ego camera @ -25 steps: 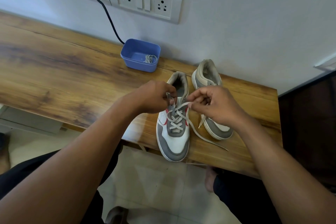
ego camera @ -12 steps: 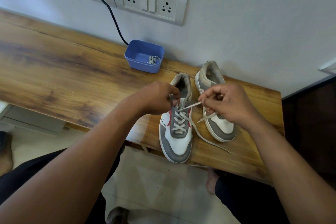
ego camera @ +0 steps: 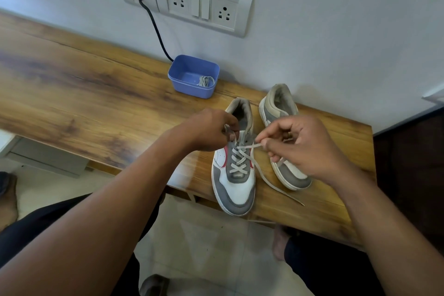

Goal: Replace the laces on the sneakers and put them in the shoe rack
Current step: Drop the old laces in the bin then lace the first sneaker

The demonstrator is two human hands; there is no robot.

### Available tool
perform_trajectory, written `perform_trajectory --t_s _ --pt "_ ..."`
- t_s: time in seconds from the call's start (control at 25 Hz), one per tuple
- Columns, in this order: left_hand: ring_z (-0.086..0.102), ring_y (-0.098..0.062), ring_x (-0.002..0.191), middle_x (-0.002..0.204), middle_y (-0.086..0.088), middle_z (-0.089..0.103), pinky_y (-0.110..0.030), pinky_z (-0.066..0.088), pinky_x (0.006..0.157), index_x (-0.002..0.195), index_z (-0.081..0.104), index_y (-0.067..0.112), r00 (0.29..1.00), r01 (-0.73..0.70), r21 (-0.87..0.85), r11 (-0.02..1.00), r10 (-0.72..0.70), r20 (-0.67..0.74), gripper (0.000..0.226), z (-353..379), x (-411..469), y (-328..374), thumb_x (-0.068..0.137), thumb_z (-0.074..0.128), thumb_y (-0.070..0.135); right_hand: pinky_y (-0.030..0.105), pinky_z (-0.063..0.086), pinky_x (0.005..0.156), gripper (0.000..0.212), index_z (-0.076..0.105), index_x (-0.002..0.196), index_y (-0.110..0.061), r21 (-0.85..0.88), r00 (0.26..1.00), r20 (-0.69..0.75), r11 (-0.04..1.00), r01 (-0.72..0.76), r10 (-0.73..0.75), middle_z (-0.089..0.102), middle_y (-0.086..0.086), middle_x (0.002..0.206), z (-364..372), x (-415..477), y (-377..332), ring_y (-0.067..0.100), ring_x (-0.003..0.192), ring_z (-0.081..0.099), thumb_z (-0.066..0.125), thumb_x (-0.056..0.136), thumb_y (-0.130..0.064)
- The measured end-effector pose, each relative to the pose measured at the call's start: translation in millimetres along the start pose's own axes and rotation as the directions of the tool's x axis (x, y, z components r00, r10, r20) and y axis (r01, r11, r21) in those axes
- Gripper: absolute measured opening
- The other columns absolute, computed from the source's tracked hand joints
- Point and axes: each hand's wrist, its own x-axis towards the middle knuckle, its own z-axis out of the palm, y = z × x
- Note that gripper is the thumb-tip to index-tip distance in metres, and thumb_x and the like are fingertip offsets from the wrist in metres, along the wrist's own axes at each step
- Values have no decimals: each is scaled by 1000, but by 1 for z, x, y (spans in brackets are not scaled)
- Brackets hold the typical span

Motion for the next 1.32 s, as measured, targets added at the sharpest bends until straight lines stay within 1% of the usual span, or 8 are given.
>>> perform_trajectory --t_s 0.12,0.28,0.4,0.56,0.84,1.08,1.2,1.32 --pt "72 -16 69 76 5 72 -34 59 68 113 66 23 999 29 -218 976 -37 -33 16 -4 -11 7 97 65 22 26 61 70 12 82 98 -20 -87 995 61 993 82 -77 76 -12 82 42 -18 -14 5 74 72 77 92 -11" --pt "74 -25 63 70 -8 74 -39 63 58 102 51 15 993 110 -456 883 -113 22 31 8 -45 15 89 78 17 24 54 88 24 77 118 -25 -203 886 421 932 300 -193 75 -12 111 88 -51 -33 3 98 68 71 95 -21" --pt "72 -22 60 59 0 67 -38 62 62 100 52 16 993 118 -349 930 -110 43 29 16 -57 4 86 70 -1 27 56 84 14 79 106 -33 -268 947 295 941 207 -125 76 -18 101 67 -50 -25 -2 93 69 73 94 -32" --pt "72 -16 60 70 -1 73 -35 61 70 100 59 18 968 221 -227 948 -184 173 14 17 -55 -5 91 63 7 29 60 82 10 75 96 -35 -352 997 -33 933 -79 72 73 -18 91 21 -20 14 -4 85 67 76 93 -25" --pt "67 -20 80 85 1 68 -41 58 75 90 64 19 987 163 30 986 -162 -16 19 6 -29 -5 94 66 37 40 60 78 9 69 89 -28 -494 972 135 863 -101 191 70 -11 86 29 5 28 5 79 67 78 90 -28" --pt "70 -13 69 77 4 73 -41 60 72 88 68 21 991 27 -140 990 -45 -127 11 -12 -30 -2 94 69 29 27 61 65 4 76 91 -2 31 972 95 975 -220 216 78 10 75 -1 -2 3 19 66 75 77 90 2" --pt "74 -24 70 78 -5 75 -38 62 66 102 71 16 994 -73 -469 880 102 37 15 -13 -35 14 91 70 6 29 62 66 7 75 98 2 159 981 129 974 -162 142 78 15 81 6 -4 -3 24 71 77 74 92 5" --pt "73 -25 69 80 -9 74 -38 62 65 94 71 13 965 -137 -461 877 223 136 12 -8 -35 23 90 72 3 30 61 66 10 74 104 4 246 985 149 961 -124 89 78 18 85 11 -1 -9 25 71 75 71 94 5"
